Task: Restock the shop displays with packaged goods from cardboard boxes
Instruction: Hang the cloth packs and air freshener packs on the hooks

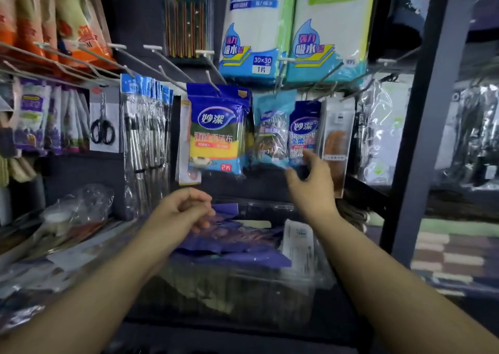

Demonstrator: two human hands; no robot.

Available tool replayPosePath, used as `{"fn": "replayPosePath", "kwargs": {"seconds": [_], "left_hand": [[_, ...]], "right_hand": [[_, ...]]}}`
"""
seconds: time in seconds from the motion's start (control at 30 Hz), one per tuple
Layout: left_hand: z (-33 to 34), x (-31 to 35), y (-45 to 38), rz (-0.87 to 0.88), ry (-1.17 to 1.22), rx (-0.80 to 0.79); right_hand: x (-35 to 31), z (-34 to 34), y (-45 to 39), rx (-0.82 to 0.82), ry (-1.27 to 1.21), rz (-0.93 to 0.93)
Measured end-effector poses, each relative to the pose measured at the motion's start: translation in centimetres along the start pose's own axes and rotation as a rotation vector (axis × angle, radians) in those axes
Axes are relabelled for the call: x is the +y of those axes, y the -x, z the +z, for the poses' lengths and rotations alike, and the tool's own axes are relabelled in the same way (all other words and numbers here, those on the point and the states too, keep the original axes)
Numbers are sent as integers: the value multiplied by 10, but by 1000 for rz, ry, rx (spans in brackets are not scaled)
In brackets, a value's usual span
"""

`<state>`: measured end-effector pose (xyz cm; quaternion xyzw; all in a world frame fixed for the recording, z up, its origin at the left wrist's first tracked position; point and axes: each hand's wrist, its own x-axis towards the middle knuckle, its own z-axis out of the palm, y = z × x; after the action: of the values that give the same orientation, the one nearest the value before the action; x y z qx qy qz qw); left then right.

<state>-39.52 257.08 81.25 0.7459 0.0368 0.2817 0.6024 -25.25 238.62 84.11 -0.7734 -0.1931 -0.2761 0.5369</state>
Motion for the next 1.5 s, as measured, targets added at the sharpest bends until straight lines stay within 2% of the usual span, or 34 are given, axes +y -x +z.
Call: {"fn": "replayPosePath", "kwargs": {"seconds": [0.07, 0.2, 0.33, 0.53, 0.7, 0.97, 1.1, 1.27, 1.43, 1.5], "left_hand": [[8, -1, 17, 34, -7, -15], [24, -11, 74, 100, -1, -77], [48, -54, 152, -4, 29, -194], [103, -175, 268, -500, 30, -279], [130, -252, 343, -866, -79, -334], [153, -299, 395, -1113, -224, -457], [175, -301, 413, -1146, -242, -486], [200, -298, 432, -1140, -227, -552], [221, -291, 439, -1179, -174, -623], [228, -291, 442, -1201, -168, -657]], "right_hand": [[-5, -25, 31, 19, -49, -20], [-2, -73, 118, -121, -263, 3], [41, -114, 227, -245, -304, 173], [162, -152, 378, -318, -30, 667], [227, -182, 464, -433, 196, 903], [283, -211, 531, -475, 410, 1131], [290, -225, 545, -547, 456, 1197], [289, -223, 549, -617, 711, 1167], [293, -224, 549, -757, 760, 1143], [298, -221, 549, -762, 720, 1169]]}}
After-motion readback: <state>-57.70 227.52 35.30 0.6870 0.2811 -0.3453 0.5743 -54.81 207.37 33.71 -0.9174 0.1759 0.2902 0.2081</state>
